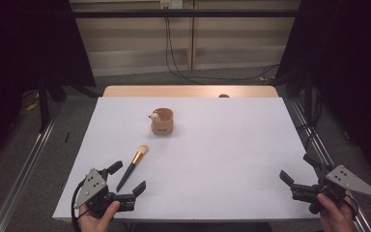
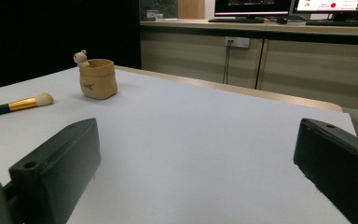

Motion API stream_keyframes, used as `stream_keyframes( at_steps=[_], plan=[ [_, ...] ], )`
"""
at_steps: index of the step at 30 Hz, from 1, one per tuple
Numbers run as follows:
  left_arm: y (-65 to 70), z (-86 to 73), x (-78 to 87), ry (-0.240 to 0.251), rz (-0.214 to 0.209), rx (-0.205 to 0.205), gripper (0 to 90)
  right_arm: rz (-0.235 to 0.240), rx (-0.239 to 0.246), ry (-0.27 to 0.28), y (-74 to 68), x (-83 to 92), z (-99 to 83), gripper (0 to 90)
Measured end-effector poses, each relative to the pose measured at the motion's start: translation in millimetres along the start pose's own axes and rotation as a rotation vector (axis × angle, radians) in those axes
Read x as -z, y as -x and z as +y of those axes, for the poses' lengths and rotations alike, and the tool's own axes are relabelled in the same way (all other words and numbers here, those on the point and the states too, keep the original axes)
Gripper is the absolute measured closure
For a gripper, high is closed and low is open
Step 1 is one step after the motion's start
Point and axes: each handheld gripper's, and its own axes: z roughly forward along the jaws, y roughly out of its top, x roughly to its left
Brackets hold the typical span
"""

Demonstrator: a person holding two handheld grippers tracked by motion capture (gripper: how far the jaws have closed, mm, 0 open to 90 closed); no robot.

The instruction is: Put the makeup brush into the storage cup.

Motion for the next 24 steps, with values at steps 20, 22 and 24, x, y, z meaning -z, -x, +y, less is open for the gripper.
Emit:
stream_keyframes(
  at_steps=[20,22,24],
  plan=[
    [-3.2,1.0,0.8,0.012,-0.004,0.002,1.7,0.027,0.002,0.002,-0.7,-4.1,-1.2,0.0],
    [-2.8,1.3,-0.1,0.002,-0.005,0.008,2.0,0.029,-0.001,0.0,-1.8,-2.8,-0.9,0.0],
    [-3.1,2.5,-0.5,0.006,-0.02,-0.007,2.0,0.033,0.008,-0.003,-1.4,-2.0,-1.2,0.0]
  ],
)
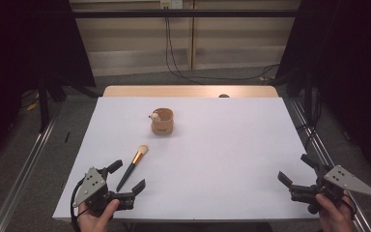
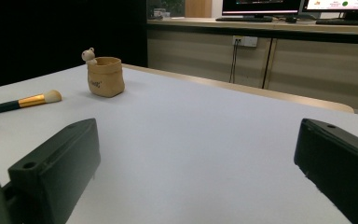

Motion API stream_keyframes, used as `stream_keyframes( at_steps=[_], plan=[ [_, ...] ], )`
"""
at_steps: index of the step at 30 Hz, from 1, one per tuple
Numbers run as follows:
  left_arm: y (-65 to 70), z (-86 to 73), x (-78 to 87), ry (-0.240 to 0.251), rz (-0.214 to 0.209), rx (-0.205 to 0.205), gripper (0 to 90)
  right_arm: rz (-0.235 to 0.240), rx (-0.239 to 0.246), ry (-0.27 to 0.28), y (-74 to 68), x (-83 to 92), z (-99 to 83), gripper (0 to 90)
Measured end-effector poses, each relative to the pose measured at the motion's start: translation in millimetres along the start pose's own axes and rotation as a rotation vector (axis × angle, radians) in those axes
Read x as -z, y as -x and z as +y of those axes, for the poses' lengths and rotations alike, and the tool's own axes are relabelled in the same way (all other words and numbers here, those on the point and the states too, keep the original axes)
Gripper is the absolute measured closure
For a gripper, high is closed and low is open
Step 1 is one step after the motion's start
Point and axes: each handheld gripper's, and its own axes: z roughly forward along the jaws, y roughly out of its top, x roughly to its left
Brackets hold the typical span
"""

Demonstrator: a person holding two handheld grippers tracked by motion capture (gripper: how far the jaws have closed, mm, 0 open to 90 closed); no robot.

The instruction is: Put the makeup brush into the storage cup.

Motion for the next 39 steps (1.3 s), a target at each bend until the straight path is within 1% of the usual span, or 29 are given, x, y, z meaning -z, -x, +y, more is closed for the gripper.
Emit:
stream_keyframes(
  at_steps=[1,2,3,4,5,7,8,9,10,11,14,15,17,19,20,21,23,25,26,27,28,29,30,31,32,34,35,37,39],
  plan=[
    [0.1,0.5,0.0,-0.001,-0.004,-0.001,2.1,0.002,-0.007,0.005,-0.5,1.0,0.4,0.0],
    [0.9,1.4,-0.3,0.009,0.002,0.003,2.1,0.003,0.011,0.004,-0.9,2.1,0.3,0.0],
    [0.2,2.3,0.2,0.005,0.002,-0.009,2.1,0.003,0.011,0.004,-0.9,2.1,0.3,0.0],
    [0.2,3.1,0.0,0.007,-0.002,-0.006,2.1,-0.001,0.005,0.009,-1.9,1.9,0.2,0.0],
    [-0.1,4.5,0.6,0.01,0.004,-0.011,2.1,0.003,0.011,0.007,-2.1,2.9,0.5,0.0],
    [-0.7,6.5,1.5,0.022,0.007,0.006,2.1,0.004,0.017,0.009,-2.8,2.9,0.3,0.0],
    [-0.7,6.5,1.5,0.022,0.007,0.006,2.1,0.004,0.017,0.009,-2.8,2.9,0.3,0.0],
    [-1.2,7.4,2.1,0.024,0.017,0.002,2.1,0.006,0.015,0.007,-2.8,2.9,0.3,0.0],
    [-2.0,8.2,2.3,0.026,0.017,-0.004,2.1,-0.004,0.013,0.005,-2.8,2.5,0.3,0.0],
    [-2.3,8.6,2.4,0.027,0.014,0.003,2.1,-0.004,0.02,0.001,-2.7,2.2,0.1,0.0],
    [-5.3,10.8,2.4,0.024,0.016,-0.007,2.1,0.003,0.022,0.003,-2.7,2.0,0.2,0.0],
    [-5.0,11.4,2.1,0.026,0.025,0.0,2.1,0.008,0.022,0.003,-2.6,2.1,0.2,0.0],
    [-6.8,13.0,1.8,0.031,0.021,-0.003,2.1,0.003,0.018,0.003,-2.8,2.0,0.2,0.0],
    [-8.1,14.8,2.2,0.036,0.031,-0.007,2.1,0.009,0.022,0.005,-2.5,2.0,0.2,0.0],
    [-8.9,15.9,2.0,0.037,0.028,-0.004,2.1,0.008,0.027,0.007,-2.4,1.9,0.2,0.0],
    [-9.7,17.0,1.7,0.037,0.039,-0.007,2.1,0.008,0.027,0.007,-2.4,1.9,0.2,0.0],
    [-12.4,19.4,2.1,0.036,0.039,-0.01,2.5,0.007,0.023,0.007,-2.6,1.7,0.3,0.0],
    [-14.7,21.6,2.3,0.04,0.053,-0.019,2.7,0.005,0.022,0.006,-2.6,1.6,0.3,0.1],
    [-15.9,22.5,2.4,0.042,0.053,-0.02,2.7,0.001,0.018,0.004,-2.9,1.3,0.1,0.2],
    [-17.0,23.5,2.0,0.044,0.055,-0.015,2.7,0.008,0.017,0.003,-2.6,0.8,0.1,0.2],
    [-18.0,24.3,1.8,0.046,0.062,-0.02,2.7,0.004,0.017,0.001,-2.9,0.5,0.0,0.2],
    [-19.1,25.2,1.5,0.045,0.062,-0.018,2.7,0.008,0.018,-0.001,-2.6,0.8,0.2,0.2],
    [-20.9,26.4,1.1,0.045,0.064,-0.027,2.7,0.007,0.019,0.0,-2.8,0.8,0.3,0.1],
    [-22.0,27.5,0.2,0.051,0.062,-0.023,2.7,0.008,0.019,0.0,-2.9,0.9,0.3,0.1],
    [-23.8,28.4,-0.2,0.047,0.056,-0.028,2.7,0.007,0.023,0.001,-2.8,0.8,0.2,0.1],
    [-26.0,30.1,-2.0,0.044,0.065,-0.035,2.7,0.011,0.016,-0.004,-3.1,0.9,0.1,0.1],
    [-27.4,30.5,-3.4,0.049,0.065,-0.03,2.7,0.011,0.016,-0.004,-3.1,0.9,0.1,0.1],
    [-31.1,31.0,-5.5,0.039,0.057,-0.033,2.7,0.008,0.022,0.001,-2.7,1.0,0.1,0.1],
    [-33.7,31.6,-7.5,0.037,0.063,-0.039,2.6,0.01,0.017,-0.003,-3.1,1.0,0.1,0.1]
  ],
)
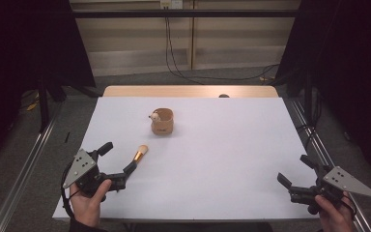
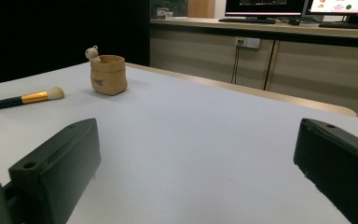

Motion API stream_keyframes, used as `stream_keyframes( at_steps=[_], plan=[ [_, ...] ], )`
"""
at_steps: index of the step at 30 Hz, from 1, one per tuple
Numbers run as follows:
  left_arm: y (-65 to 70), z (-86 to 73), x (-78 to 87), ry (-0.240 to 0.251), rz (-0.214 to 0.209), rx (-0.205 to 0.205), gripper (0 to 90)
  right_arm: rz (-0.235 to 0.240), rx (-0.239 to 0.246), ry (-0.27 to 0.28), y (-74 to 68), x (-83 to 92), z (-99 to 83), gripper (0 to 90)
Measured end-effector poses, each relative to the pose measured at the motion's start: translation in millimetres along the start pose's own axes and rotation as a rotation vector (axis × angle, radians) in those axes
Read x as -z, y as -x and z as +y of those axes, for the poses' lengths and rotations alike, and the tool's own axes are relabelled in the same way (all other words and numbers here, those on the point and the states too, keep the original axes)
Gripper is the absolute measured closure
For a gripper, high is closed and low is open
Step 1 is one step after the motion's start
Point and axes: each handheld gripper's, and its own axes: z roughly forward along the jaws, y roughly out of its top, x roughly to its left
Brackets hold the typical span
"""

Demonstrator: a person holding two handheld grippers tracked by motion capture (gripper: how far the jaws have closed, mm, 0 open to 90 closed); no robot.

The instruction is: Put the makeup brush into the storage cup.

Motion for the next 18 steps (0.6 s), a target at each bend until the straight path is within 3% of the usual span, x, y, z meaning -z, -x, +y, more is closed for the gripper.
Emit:
stream_keyframes(
  at_steps=[4,18],
  plan=[
    [-6.6,0.0,-5.3,0.007,0.019,-0.007,2.4,0.0,0.01,0.001,-0.3,-0.5,0.1,0.1],
    [-24.8,4.0,-31.4,-0.009,0.024,-0.006,2.3,-0.003,0.002,0.004,-0.4,-1.5,-0.1,0.1]
  ],
)
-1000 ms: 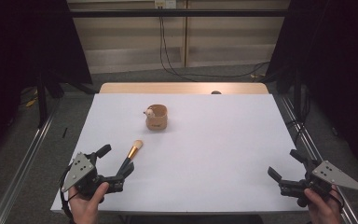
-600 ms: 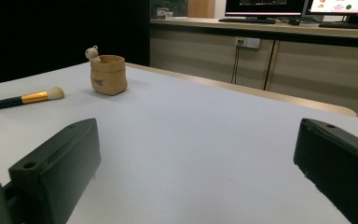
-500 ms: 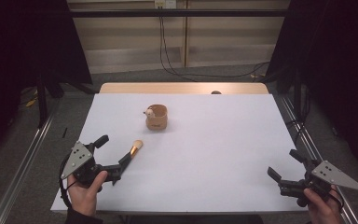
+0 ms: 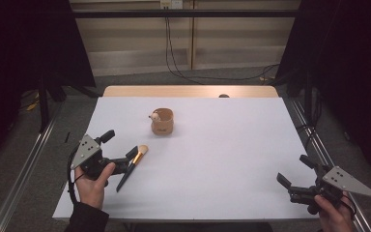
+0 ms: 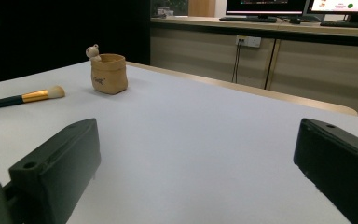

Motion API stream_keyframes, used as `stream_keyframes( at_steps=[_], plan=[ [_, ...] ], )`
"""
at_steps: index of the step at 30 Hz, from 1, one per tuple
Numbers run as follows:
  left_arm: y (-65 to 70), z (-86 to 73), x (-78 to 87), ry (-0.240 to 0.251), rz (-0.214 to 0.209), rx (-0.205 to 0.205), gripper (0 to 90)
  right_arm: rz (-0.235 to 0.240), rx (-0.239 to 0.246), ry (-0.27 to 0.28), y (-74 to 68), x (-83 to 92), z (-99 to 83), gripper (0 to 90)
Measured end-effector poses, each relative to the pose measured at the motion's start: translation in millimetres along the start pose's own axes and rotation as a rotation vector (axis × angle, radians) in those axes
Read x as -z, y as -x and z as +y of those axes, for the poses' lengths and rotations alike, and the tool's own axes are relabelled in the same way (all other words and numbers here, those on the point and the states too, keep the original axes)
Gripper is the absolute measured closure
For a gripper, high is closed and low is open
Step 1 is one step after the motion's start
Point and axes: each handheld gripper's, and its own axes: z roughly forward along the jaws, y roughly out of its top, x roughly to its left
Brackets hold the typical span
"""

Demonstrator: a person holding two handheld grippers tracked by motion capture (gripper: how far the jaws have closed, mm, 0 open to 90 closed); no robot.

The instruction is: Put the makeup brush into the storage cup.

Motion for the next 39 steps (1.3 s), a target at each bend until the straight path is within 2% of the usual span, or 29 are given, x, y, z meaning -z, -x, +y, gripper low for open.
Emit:
stream_keyframes(
  at_steps=[5,7,10,11,14,16,20,23,25,27,28,32,34,35,39],
  plan=[
    [-6.8,1.4,-4.8,0.019,0.015,0.018,2.3,-0.002,-0.001,0.001,0.7,0.2,-0.1,0.1],
    [-10.3,3.2,-6.2,0.022,0.015,0.004,2.3,0.002,-0.003,0.001,0.2,0.4,0.0,0.0],
    [-13.9,5.6,-7.9,0.026,0.024,0.001,2.2,0.006,-0.004,-0.002,0.3,1.2,0.3,0.0],
    [-14.5,6.3,-8.8,0.031,0.026,0.012,2.3,0.004,-0.004,-0.004,0.3,1.4,0.3,0.0],
    [-16.1,10.7,-11.7,0.04,0.034,-0.002,2.3,0.0,-0.007,-0.002,0.3,1.0,0.2,0.0],
    [-16.4,17.0,-13.8,0.044,0.019,-0.01,2.3,0.003,-0.007,0.0,0.0,0.6,0.1,0.1],
    [-18.2,24.1,-17.2,0.061,0.023,-0.019,2.7,0.005,0.002,0.004,0.2,0.7,0.3,0.0],
    [-23.4,22.5,-21.1,0.043,0.034,-0.008,2.7,0.005,-0.001,0.003,0.8,1.4,0.3,0.0],
    [-24.7,20.7,-24.5,0.027,0.017,0.0,1.9,0.001,-0.002,0.004,0.6,1.6,0.3,0.1],
    [-23.9,20.6,-25.0,0.019,0.028,-0.018,2.0,0.002,0.001,0.004,1.2,1.7,0.3,0.1],
    [-23.5,20.2,-25.9,0.022,0.014,-0.013,2.0,0.003,-0.004,0.002,1.0,1.6,0.2,0.1],
    [-22.3,19.4,-26.8,0.012,0.02,-0.035,2.0,-0.001,0.002,0.005,0.4,1.4,0.4,0.0],
    [-22.0,18.2,-27.3,0.004,0.035,-0.026,1.3,-0.002,0.002,0.005,0.4,1.5,0.3,0.0],
    [-22.4,17.7,-27.2,-0.006,0.04,-0.035,1.0,-0.002,-0.001,0.005,0.5,1.4,0.2,0.0],
    [-22.3,15.5,-29.3,-0.037,0.041,-0.024,1.2,-0.005,-0.004,0.004,0.9,1.6,0.2,0.2]
  ],
)
